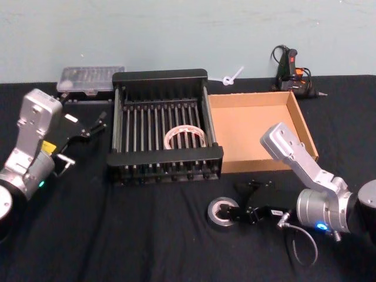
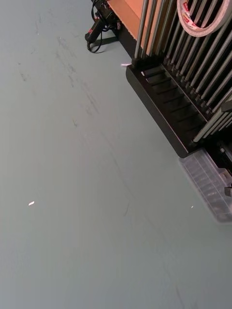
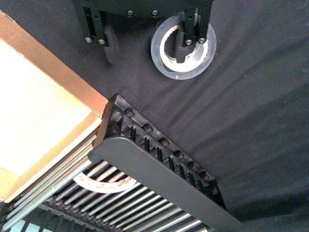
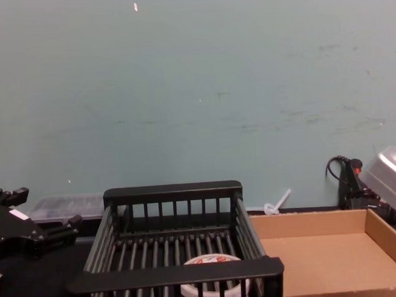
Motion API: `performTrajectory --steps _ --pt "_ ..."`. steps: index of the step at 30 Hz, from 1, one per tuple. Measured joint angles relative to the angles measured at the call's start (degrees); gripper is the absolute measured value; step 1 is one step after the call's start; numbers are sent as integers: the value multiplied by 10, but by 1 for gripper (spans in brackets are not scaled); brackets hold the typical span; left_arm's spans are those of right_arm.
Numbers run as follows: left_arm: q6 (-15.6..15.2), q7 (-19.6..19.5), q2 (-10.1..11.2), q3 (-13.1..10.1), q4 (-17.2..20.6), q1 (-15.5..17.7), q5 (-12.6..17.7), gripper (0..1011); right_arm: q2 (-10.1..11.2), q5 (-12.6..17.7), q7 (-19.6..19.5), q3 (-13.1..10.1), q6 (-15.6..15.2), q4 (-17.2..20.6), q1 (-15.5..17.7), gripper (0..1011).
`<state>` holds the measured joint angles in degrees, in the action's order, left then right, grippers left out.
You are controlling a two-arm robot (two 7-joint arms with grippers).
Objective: Pick up the white tape and place it into the black box , Pick up the silver tape and place it into the brown box.
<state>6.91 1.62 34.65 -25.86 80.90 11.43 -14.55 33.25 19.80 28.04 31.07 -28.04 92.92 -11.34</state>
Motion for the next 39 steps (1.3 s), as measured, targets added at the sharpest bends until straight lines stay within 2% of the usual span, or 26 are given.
performTrajectory --steps 1,2,5,6,9,11,12,16,20,34,39 --pt "0 0 0 0 0 0 0 1001 0 0 0 0 0 0 0 741" --pt "0 0 0 0 0 0 0 1001 0 0 0 0 0 0 0 741" --pt "0 0 0 0 0 0 0 1001 0 0 0 0 0 0 0 604" --pt "0 0 0 0 0 0 0 1001 0 0 0 0 0 0 0 604" --pt "0 0 0 0 0 0 0 1001 0 0 0 0 0 0 0 481" --pt "0 0 0 0 0 0 0 1001 0 0 0 0 0 0 0 443" --pt "0 0 0 0 0 0 0 1001 0 0 0 0 0 0 0 383" --pt "0 0 0 0 0 0 0 1001 0 0 0 0 0 0 0 255" --pt "0 0 0 0 0 0 0 1001 0 0 0 0 0 0 0 158" --pt "0 0 0 0 0 0 0 1001 3 3 5 -3 11 4 2 148" --pt "0 0 0 0 0 0 0 1001 5 11 1 -14 20 13 4 148"
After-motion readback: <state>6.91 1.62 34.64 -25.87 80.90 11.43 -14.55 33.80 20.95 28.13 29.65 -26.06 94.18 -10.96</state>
